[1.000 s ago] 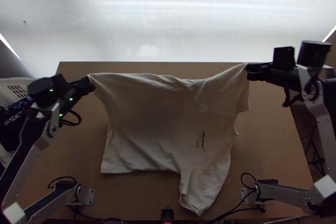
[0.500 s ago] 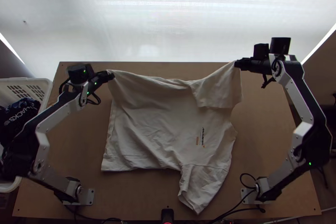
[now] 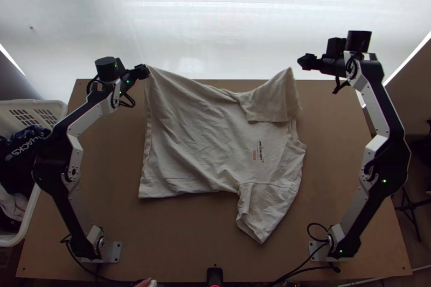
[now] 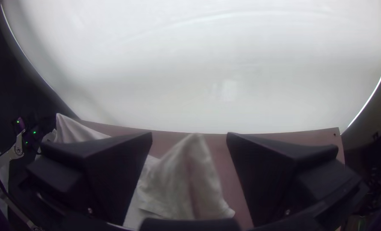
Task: Fold the t-shirt
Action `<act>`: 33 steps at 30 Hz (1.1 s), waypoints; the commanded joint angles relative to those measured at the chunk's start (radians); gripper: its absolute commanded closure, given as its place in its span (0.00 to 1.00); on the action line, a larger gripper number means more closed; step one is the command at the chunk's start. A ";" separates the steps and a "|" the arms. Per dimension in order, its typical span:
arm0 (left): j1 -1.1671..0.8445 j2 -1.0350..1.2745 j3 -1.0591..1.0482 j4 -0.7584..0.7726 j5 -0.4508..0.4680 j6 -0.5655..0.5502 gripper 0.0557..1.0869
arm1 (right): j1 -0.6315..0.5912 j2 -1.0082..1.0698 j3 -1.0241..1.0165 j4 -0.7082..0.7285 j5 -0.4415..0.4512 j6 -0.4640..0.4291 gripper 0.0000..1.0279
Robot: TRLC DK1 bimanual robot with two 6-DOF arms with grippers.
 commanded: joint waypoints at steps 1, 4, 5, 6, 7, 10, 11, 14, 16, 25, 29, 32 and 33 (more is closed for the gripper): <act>0.012 -0.084 0.067 -0.174 -0.003 -0.023 0.04 | -0.039 -0.119 0.021 -0.113 0.020 0.063 0.03; 0.018 -0.189 0.035 -0.321 -0.003 -0.009 0.04 | -0.056 -0.240 -0.048 -0.229 0.030 0.061 0.03; 0.021 -0.228 0.007 -0.367 0.003 0.000 0.04 | -0.056 -0.297 -0.111 -0.252 0.030 0.061 0.03; 0.027 -0.270 -0.031 -0.390 0.016 0.015 0.04 | -0.054 -0.360 -0.190 -0.275 0.030 0.054 0.03; 0.042 -0.308 -0.077 -0.395 0.019 0.017 0.04 | -0.049 -0.435 -0.278 -0.286 0.030 0.035 0.03; 0.102 -0.402 -0.227 -0.355 0.023 0.024 0.04 | -0.025 -0.645 -0.520 -0.289 0.031 -0.017 0.03; 0.122 -0.417 -0.272 -0.333 0.025 0.034 0.04 | -0.025 -0.697 -0.575 -0.300 0.031 -0.017 0.03; 0.154 -0.423 -0.333 -0.297 0.034 0.043 0.04 | -0.025 -0.783 -0.647 -0.372 0.030 -0.011 0.03; 0.157 -0.416 -0.344 -0.287 0.037 0.046 0.04 | -0.025 -0.823 -0.683 -0.390 0.028 -0.003 0.03; 0.124 -0.531 -0.422 -0.435 0.103 0.075 0.04 | 0.076 -0.946 -0.839 -0.510 0.026 0.061 0.03; 0.120 -0.695 -0.523 -0.565 0.138 0.138 0.04 | 0.039 -0.941 -0.930 -0.603 -0.039 0.072 0.03; 0.131 -0.791 -0.583 -0.645 0.157 0.184 0.04 | 0.043 -0.920 -0.999 -0.633 -0.039 0.055 0.04; 0.131 -0.819 -0.605 -0.663 0.157 0.198 0.04 | 0.039 -0.910 -1.025 -0.637 -0.039 0.051 0.04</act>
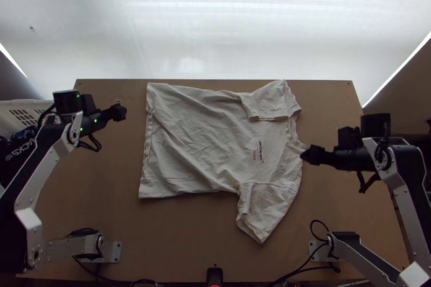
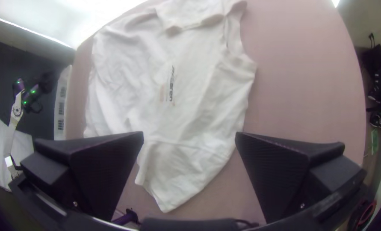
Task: Fold the t-shirt
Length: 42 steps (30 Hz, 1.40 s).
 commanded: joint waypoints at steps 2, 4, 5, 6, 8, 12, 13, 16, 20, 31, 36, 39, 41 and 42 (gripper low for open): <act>0.003 -0.246 -0.176 -0.156 0.033 0.082 0.04 | -0.018 0.008 -0.183 -0.083 -0.028 -0.009 0.04; -0.011 -0.295 -0.215 -0.158 0.033 0.083 0.04 | -0.010 0.000 -0.203 -0.069 -0.028 -0.009 0.04; -0.014 -0.316 -0.225 -0.159 0.033 0.082 0.04 | -0.010 0.003 -0.217 -0.058 -0.028 -0.008 0.04; -0.017 -0.335 -0.235 -0.161 0.033 0.079 0.04 | -0.004 0.006 -0.232 -0.055 -0.034 -0.008 0.05; -0.026 -0.356 -0.244 -0.170 0.033 0.071 0.04 | 0.049 0.008 -0.264 -0.043 -0.039 -0.014 0.05; -0.026 -0.378 -0.248 -0.179 0.032 0.066 0.04 | 0.059 0.023 -0.301 -0.012 -0.042 -0.012 0.05; -0.026 -0.379 -0.248 -0.179 0.032 0.066 0.04 | 0.057 0.029 -0.300 -0.013 -0.042 -0.009 0.05; -0.025 -0.381 -0.244 -0.179 0.029 0.071 0.04 | 0.055 0.040 -0.318 -0.010 -0.043 -0.012 0.10; -0.025 -0.375 -0.241 -0.164 0.024 0.071 0.04 | 0.057 0.051 -0.346 0.014 -0.043 -0.019 0.10; -0.017 -0.350 -0.230 -0.153 0.018 0.068 0.04 | 0.077 0.106 -0.413 0.148 -0.042 -0.048 0.10; -0.012 -0.335 -0.221 -0.143 0.018 0.071 0.04 | 0.077 0.160 -0.410 0.164 -0.042 -0.065 0.10; -0.011 -0.324 -0.218 -0.136 0.018 0.071 0.04 | 0.082 0.203 -0.401 0.172 -0.043 -0.066 0.10; -0.011 -0.316 -0.215 -0.133 0.018 0.071 0.04 | 0.082 0.238 -0.393 0.175 -0.043 -0.075 0.10; -0.009 -0.313 -0.213 -0.133 0.018 0.071 0.04 | 0.083 0.252 -0.392 0.175 -0.042 -0.077 0.10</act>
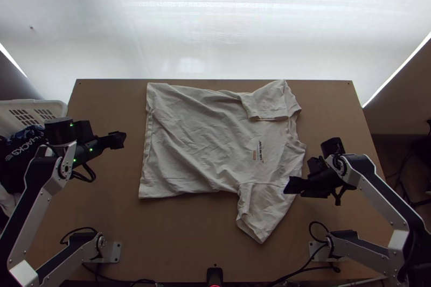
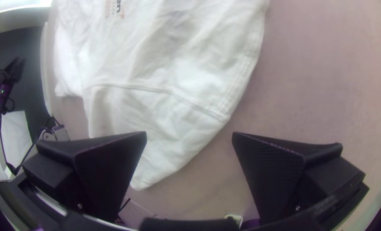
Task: Fold the t-shirt
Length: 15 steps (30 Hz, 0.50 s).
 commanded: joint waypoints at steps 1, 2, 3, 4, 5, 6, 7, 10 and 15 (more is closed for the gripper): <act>0.003 0.024 0.011 0.012 0.000 0.003 0.04 | 0.008 0.093 0.014 0.017 0.001 -0.022 0.10; 0.003 0.025 0.014 0.012 0.000 0.003 0.04 | 0.012 0.099 0.014 0.019 0.001 -0.029 0.16; 0.003 0.028 0.017 0.012 0.000 0.001 0.04 | 0.014 0.102 0.013 0.030 -0.001 -0.031 0.19; 0.003 0.033 0.019 0.012 0.000 0.001 0.04 | 0.015 0.107 0.011 0.042 -0.001 -0.031 0.19; 0.005 0.038 0.020 0.012 -0.001 0.001 0.04 | 0.018 0.112 0.010 0.056 -0.001 -0.031 0.19; 0.005 0.041 0.023 0.014 -0.001 0.001 0.04 | 0.026 0.116 0.010 0.065 0.001 -0.032 0.19; 0.008 0.042 0.025 0.015 -0.001 0.001 0.04 | 0.035 0.122 0.007 0.074 0.001 -0.032 0.19; 0.009 0.047 0.031 0.018 -0.001 0.001 0.04 | 0.046 0.131 0.005 0.091 0.001 -0.034 0.19; 0.017 0.053 0.040 0.018 -0.001 0.003 0.04 | 0.046 0.133 0.000 0.119 0.005 -0.034 0.31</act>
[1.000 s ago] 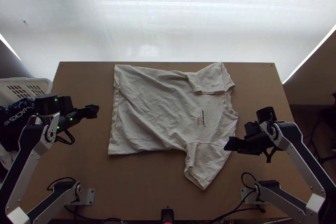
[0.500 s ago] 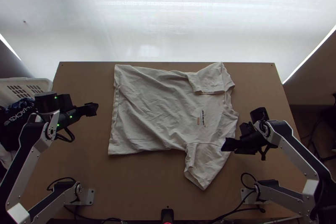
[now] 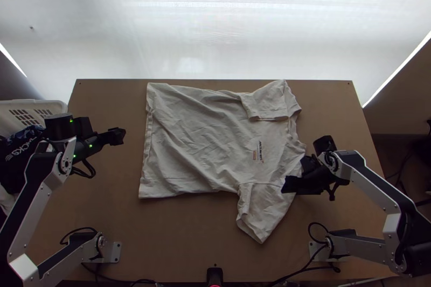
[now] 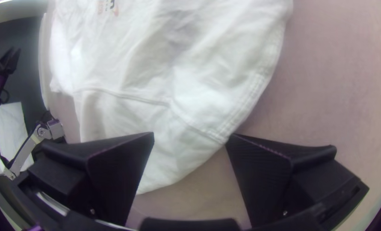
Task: Fold the t-shirt
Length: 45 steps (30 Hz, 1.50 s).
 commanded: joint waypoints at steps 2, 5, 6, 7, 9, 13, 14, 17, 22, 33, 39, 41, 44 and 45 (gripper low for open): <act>0.011 0.013 0.011 0.003 -0.001 0.000 0.04 | 0.013 0.011 -0.009 0.067 0.024 -0.009 0.52; 0.019 0.012 0.005 0.000 -0.001 0.002 0.04 | 0.018 -0.011 -0.020 0.122 0.070 -0.022 0.97; 0.021 0.012 0.001 -0.005 -0.001 0.000 0.04 | 0.018 -0.015 -0.021 0.122 0.078 -0.024 0.97; 0.022 0.010 -0.010 -0.009 -0.001 -0.001 0.04 | 0.018 -0.024 -0.023 0.120 0.081 -0.024 0.97; 0.037 0.009 -0.041 -0.016 0.000 -0.003 0.04 | 0.021 -0.043 -0.028 0.122 0.098 -0.024 0.97; 0.031 0.042 -0.041 -0.224 0.017 0.031 0.04 | 0.025 -0.069 -0.026 0.122 0.102 -0.024 0.97; 0.019 0.062 -0.041 -0.293 0.022 0.054 0.04 | 0.025 -0.070 -0.024 0.122 0.102 -0.022 0.97; -0.033 0.101 -0.061 -0.376 0.022 0.042 0.05 | 0.032 -0.069 -0.021 0.120 0.102 -0.019 0.97; -0.170 0.069 -0.076 -0.411 0.023 0.020 0.05 | 0.044 -0.069 -0.017 0.120 0.102 -0.016 0.97; -0.320 0.098 -0.124 -0.325 -0.027 -0.006 0.05 | 0.042 -0.092 -0.012 0.110 0.102 -0.013 0.97; -0.318 0.121 -0.156 -0.255 -0.058 0.061 0.05 | 0.041 -0.101 -0.020 0.110 0.102 -0.013 0.97; -0.314 0.139 -0.159 -0.247 -0.059 0.065 0.05 | 0.041 -0.101 -0.020 0.110 0.102 -0.013 0.97; -0.312 0.165 -0.163 -0.247 -0.058 0.065 0.05 | 0.041 -0.103 -0.020 0.110 0.102 -0.013 0.97; -0.312 0.168 -0.167 -0.246 -0.058 0.065 0.05 | 0.041 -0.103 -0.020 0.110 0.102 -0.013 0.97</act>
